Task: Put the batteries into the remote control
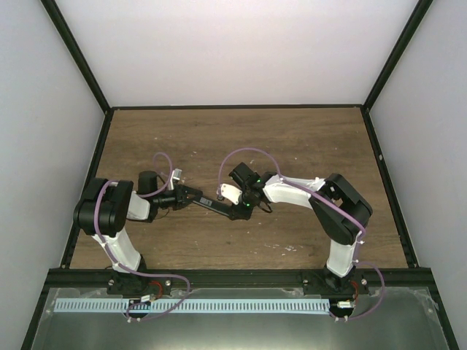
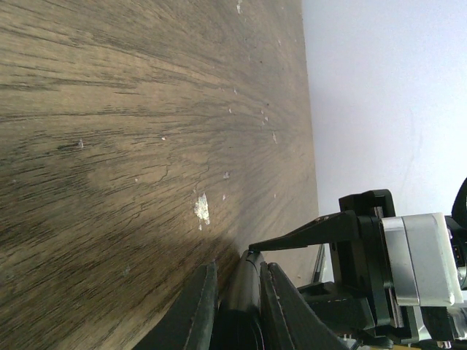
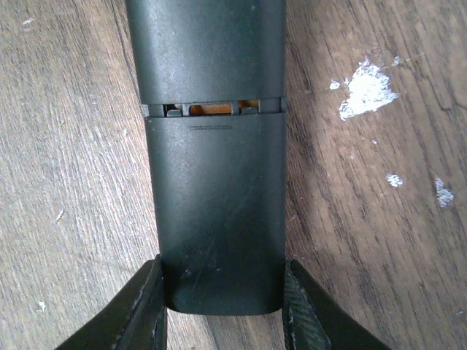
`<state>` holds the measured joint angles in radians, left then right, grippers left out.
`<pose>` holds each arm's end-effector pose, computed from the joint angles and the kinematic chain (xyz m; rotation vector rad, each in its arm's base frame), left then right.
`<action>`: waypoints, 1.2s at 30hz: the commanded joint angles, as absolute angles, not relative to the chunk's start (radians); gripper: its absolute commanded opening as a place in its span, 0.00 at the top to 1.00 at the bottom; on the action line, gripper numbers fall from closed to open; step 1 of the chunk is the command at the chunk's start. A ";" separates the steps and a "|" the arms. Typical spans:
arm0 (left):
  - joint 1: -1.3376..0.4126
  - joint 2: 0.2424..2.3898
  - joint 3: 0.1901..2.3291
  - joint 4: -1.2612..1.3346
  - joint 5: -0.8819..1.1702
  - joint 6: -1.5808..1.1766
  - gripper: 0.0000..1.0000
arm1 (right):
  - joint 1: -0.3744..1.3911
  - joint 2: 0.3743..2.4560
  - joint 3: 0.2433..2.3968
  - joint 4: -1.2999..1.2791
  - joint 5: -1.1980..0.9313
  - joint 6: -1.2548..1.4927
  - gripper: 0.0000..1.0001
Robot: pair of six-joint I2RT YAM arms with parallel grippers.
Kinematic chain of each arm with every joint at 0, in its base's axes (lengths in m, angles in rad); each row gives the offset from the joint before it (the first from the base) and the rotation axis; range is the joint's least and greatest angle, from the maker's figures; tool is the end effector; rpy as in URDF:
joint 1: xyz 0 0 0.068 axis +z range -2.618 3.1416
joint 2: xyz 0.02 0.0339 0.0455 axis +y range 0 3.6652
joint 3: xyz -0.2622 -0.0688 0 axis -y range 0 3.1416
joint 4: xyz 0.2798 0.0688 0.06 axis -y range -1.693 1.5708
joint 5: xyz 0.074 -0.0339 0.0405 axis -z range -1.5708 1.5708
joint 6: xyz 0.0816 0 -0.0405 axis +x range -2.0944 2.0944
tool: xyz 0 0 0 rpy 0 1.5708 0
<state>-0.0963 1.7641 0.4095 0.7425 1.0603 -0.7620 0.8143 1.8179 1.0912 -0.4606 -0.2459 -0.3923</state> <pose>0.2740 -0.0980 0.0450 -0.0842 2.2658 -1.6250 0.2535 0.2976 0.0847 -1.6345 2.2546 0.4496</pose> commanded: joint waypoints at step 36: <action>-0.098 1.767 0.406 0.745 1.059 -0.731 1.00 | 0.818 1.739 1.111 -0.404 -0.271 -0.390 0.40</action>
<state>-0.0963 1.7641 0.4095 0.7464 1.0637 -0.7620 0.8150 1.7847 1.0912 -0.4179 -0.2455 -0.3882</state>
